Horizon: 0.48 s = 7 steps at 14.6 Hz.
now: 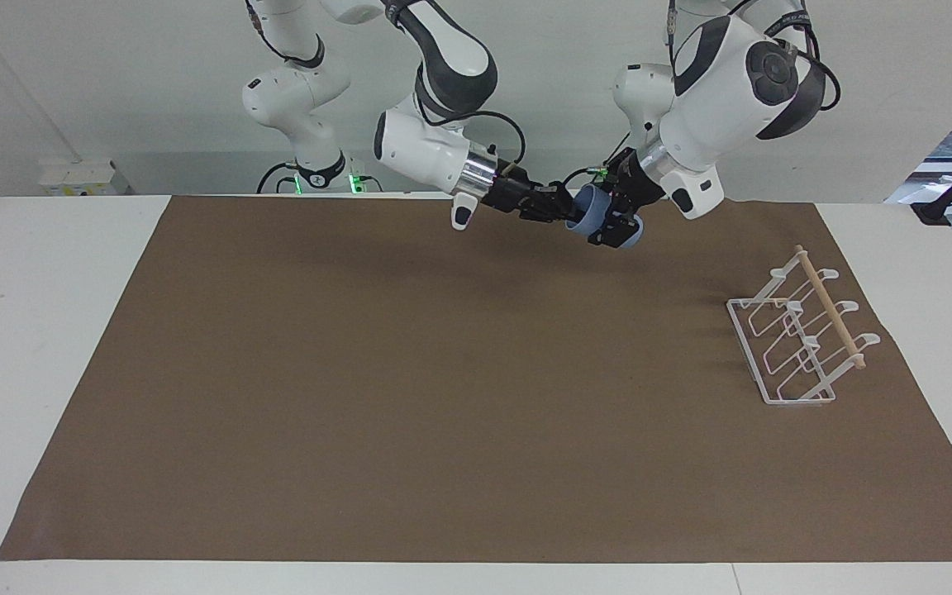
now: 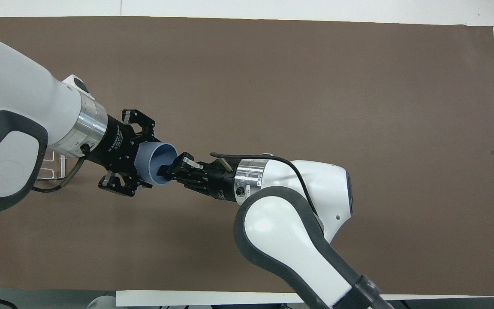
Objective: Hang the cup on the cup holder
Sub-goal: 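Grasp the cup rim with the left gripper while the right gripper holds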
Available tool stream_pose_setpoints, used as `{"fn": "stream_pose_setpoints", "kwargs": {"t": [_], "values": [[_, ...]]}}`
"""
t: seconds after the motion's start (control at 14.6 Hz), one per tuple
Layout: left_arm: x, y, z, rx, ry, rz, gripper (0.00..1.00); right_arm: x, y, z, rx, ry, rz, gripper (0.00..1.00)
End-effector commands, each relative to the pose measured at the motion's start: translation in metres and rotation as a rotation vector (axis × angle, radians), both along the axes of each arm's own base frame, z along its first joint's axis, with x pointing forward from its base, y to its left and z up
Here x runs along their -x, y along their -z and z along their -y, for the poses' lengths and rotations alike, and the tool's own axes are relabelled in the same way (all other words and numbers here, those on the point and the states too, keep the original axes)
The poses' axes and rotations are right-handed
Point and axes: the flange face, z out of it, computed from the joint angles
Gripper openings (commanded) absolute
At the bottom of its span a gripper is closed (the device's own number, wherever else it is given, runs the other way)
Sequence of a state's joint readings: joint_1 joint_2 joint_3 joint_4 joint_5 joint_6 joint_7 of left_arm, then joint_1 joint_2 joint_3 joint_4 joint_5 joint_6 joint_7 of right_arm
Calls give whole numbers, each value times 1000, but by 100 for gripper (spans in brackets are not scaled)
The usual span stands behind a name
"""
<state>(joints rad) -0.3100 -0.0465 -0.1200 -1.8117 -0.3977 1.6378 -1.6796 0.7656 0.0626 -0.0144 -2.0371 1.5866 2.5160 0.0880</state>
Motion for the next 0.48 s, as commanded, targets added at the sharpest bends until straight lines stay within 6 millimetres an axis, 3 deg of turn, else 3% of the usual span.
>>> {"fn": "stream_pose_setpoints", "kwargs": {"t": [0.0, 0.07, 0.14, 0.21, 0.27, 0.41], "values": [[13, -1, -2, 7, 4, 20, 0, -9, -5, 2, -22, 18, -8, 1], [13, -1, -2, 8, 3, 21, 0, -9, -5, 2, -21, 20, -8, 2], [15, 0, 1, 7, 9, 20, 0, -9, -5, 3, -20, 23, -9, 11], [15, 0, 2, 7, 11, 20, 0, -11, -5, 4, -16, 28, -5, 38], [16, -1, 3, 3, 5, 19, 0, -12, -4, 5, -4, 29, 7, 99], [15, 2, -3, -86, 32, 50, 0, -24, -9, 20, 1, 53, 23, 99]]}}
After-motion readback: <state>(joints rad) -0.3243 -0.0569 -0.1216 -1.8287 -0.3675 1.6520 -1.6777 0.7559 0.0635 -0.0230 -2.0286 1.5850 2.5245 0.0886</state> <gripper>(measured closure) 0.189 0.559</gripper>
